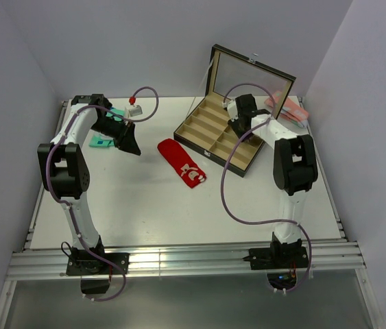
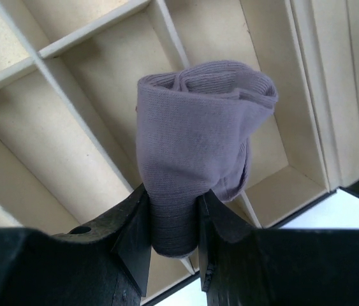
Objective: Roll the socks
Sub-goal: Place the sock in the storage box.
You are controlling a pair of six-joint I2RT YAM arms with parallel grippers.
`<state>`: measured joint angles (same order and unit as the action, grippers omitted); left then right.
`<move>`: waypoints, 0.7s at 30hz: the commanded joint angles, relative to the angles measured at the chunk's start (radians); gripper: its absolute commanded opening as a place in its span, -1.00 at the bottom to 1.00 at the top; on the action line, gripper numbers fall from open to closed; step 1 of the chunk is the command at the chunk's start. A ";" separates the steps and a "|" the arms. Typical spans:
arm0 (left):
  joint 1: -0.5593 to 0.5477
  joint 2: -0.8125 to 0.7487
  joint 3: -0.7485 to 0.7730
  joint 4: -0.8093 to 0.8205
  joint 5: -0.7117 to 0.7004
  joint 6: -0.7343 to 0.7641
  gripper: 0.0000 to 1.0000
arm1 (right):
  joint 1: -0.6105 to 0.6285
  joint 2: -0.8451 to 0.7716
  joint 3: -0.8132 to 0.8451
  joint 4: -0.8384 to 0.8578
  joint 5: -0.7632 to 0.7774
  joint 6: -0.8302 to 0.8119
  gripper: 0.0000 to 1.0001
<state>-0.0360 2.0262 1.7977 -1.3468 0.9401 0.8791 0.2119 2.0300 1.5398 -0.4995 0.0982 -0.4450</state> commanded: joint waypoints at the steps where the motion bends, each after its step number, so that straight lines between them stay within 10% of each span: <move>1: 0.001 -0.003 0.022 -0.023 0.005 0.032 -0.49 | -0.023 0.076 0.048 -0.171 -0.150 0.046 -1.00; 21: -0.004 0.028 0.054 -0.025 -0.023 0.012 -0.49 | -0.092 0.182 0.215 -0.404 -0.330 0.049 -1.00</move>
<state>-0.0364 2.0567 1.8126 -1.3460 0.9180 0.8776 0.1120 2.1509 1.7550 -0.7341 -0.1665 -0.4126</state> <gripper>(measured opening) 0.259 0.350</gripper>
